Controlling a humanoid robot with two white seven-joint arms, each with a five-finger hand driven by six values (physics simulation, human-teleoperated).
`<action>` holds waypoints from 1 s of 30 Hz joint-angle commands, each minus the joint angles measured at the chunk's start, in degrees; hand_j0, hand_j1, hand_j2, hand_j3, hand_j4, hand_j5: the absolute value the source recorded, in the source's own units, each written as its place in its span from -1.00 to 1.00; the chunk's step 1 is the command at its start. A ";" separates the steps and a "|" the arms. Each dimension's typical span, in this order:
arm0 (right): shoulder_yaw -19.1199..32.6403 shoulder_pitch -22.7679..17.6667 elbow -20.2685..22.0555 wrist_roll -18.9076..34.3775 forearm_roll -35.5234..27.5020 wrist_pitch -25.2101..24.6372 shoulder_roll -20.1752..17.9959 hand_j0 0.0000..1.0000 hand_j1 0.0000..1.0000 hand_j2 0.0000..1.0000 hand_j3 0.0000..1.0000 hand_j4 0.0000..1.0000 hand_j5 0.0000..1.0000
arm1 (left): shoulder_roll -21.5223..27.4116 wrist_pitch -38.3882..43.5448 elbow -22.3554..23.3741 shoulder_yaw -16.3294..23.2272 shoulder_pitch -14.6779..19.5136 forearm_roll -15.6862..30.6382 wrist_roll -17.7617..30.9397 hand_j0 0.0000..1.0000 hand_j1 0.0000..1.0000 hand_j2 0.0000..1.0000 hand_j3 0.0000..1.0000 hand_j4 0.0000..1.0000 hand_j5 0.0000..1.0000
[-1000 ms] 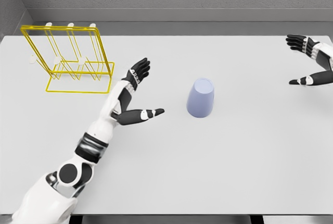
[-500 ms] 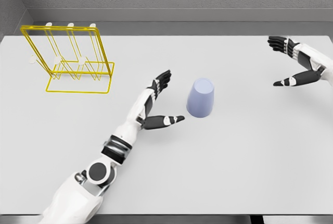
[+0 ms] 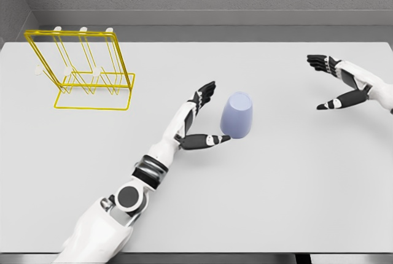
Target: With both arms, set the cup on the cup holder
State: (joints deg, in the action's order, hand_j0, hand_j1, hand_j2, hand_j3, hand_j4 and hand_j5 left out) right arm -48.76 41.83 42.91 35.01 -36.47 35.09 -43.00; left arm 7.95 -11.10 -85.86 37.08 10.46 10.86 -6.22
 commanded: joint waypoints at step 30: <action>-5.12 4.31 -7.49 -0.01 -0.36 -0.09 2.66 1.00 1.00 1.00 1.00 1.00 1.00 | -7.16 2.14 10.45 0.53 3.52 -2.60 0.42 1.00 1.00 1.00 1.00 1.00 1.00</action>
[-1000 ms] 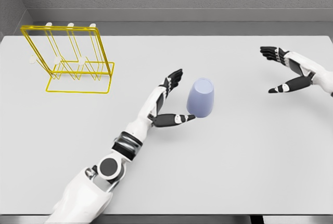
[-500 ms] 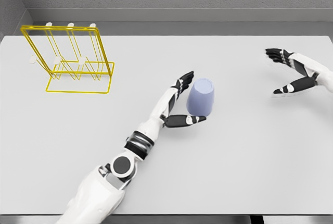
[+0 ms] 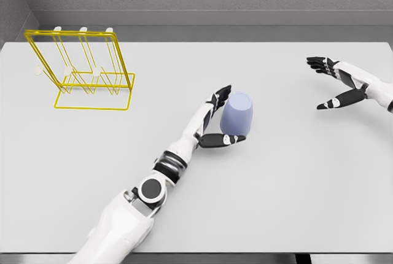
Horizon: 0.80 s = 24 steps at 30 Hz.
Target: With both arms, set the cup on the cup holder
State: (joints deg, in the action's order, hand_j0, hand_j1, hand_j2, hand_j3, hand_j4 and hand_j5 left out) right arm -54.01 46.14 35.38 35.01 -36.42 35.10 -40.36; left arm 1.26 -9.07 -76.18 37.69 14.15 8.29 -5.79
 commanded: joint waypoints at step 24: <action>-0.66 0.09 -0.05 -0.01 -0.40 -0.10 0.63 1.00 1.00 1.00 1.00 1.00 1.00 | -1.26 0.02 6.57 0.10 2.81 -1.97 -0.01 1.00 1.00 1.00 1.00 1.00 1.00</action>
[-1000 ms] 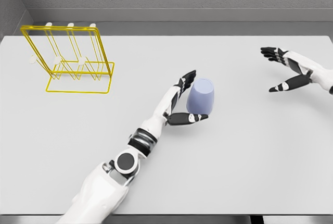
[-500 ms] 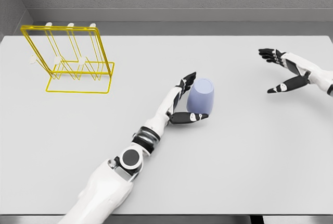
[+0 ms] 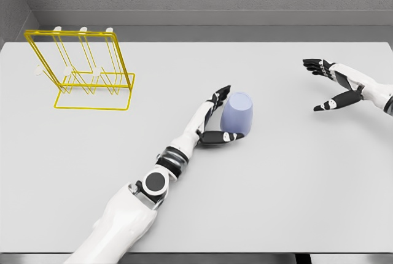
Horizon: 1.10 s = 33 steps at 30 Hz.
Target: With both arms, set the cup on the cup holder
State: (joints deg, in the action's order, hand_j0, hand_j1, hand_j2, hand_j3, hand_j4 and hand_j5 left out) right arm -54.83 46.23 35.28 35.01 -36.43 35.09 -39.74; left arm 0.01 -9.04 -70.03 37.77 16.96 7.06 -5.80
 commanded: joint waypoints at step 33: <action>-1.51 0.79 -1.62 -0.01 -0.39 -0.09 1.16 1.00 1.00 1.00 1.00 1.00 1.00 | -0.01 -0.10 0.42 0.11 0.62 -2.75 2.64 1.00 1.00 1.00 1.00 1.00 1.00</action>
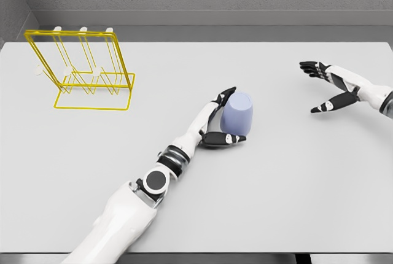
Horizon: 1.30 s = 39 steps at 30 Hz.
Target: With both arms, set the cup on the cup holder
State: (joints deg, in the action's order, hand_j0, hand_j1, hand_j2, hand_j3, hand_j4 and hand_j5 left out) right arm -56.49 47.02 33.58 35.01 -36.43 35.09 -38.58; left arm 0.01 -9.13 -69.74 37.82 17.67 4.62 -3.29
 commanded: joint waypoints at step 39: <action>0.16 0.35 -0.10 -0.01 -0.39 -0.09 0.17 1.00 1.00 1.00 1.00 1.00 1.00 | -0.01 -0.19 0.04 0.15 2.11 -1.37 0.21 1.00 1.00 1.00 1.00 1.00 1.00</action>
State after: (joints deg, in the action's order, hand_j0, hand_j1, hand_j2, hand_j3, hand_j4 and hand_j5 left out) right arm -56.55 47.37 33.43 35.01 -36.43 35.09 -38.37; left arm 0.01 -9.34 -69.64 37.94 19.78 3.24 -3.05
